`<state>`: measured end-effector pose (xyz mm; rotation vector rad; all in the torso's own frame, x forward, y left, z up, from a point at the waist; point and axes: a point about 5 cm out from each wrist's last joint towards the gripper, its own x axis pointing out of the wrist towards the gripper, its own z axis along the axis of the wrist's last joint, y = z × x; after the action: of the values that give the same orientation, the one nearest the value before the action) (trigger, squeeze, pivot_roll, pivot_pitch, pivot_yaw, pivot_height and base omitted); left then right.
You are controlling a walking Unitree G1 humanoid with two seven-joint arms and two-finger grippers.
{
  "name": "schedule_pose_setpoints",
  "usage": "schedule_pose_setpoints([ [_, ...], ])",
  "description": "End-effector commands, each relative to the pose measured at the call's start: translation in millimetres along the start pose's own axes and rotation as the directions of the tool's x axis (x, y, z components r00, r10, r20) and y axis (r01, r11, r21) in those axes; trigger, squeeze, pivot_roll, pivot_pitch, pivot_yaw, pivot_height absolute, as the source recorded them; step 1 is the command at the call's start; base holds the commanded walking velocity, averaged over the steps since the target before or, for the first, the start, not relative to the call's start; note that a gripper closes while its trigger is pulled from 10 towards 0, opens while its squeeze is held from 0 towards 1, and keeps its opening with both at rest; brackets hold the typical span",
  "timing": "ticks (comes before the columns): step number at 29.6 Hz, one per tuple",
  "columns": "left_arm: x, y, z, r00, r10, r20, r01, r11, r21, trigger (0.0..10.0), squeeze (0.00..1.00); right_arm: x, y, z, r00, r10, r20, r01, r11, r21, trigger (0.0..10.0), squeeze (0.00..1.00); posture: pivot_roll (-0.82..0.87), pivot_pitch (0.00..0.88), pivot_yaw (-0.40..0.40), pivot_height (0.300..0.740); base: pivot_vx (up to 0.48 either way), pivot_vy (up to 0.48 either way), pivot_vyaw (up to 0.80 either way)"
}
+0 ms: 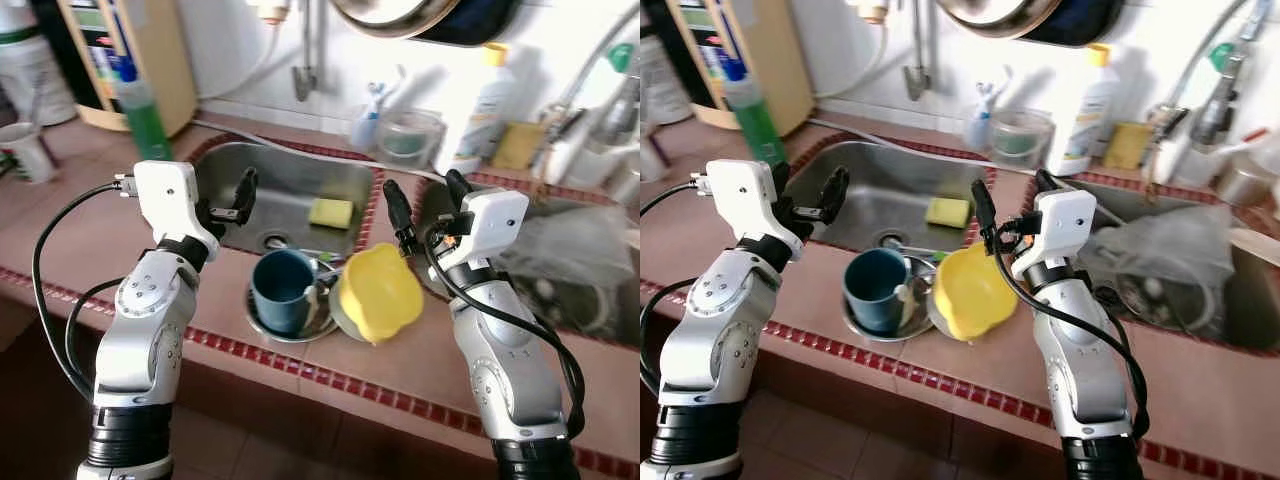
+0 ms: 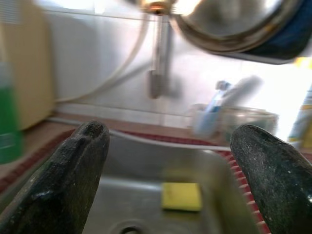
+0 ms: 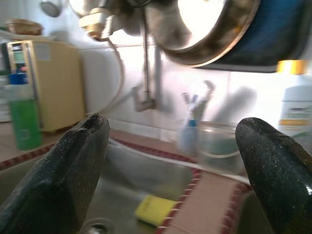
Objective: Kitchen organization
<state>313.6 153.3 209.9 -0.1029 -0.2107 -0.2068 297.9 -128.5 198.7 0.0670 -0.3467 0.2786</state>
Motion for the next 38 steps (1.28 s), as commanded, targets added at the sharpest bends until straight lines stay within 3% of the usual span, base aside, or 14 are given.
schedule_pose_setpoints([
  [1,0.1,-2.3,3.0,1.000,-0.009,0.006,0.009,1.000,-0.003,10.0,0.00,2.4,-3.6,0.5,1.000,-0.008,-0.006,0.008,1.000,0.006,10.0,0.00,-0.06,0.006,0.008,0.740,0.000,0.000,-0.79],
  [12,-0.4,-0.9,1.7,1.000,0.012,-0.009,-0.013,0.999,-0.035,10.0,0.00,3.8,-3.6,1.4,1.000,-0.006,-0.003,0.006,1.000,0.006,10.0,0.00,-0.06,0.013,0.002,0.740,0.000,0.028,-0.79],
  [26,1.0,0.8,2.3,1.000,0.027,-0.012,-0.028,0.998,-0.050,10.0,0.00,3.6,-3.3,3.7,1.000,-0.005,0.015,0.005,1.000,-0.004,10.0,0.00,-0.06,0.020,0.002,0.740,0.000,0.433,0.00],
  [38,1.3,-3.2,6.1,1.000,-0.001,0.009,0.002,0.999,-0.043,10.0,0.00,4.1,-3.3,3.3,1.000,-0.004,0.017,0.004,1.000,-0.009,10.0,0.00,-0.06,0.024,0.007,0.740,0.000,0.000,0.00],
])
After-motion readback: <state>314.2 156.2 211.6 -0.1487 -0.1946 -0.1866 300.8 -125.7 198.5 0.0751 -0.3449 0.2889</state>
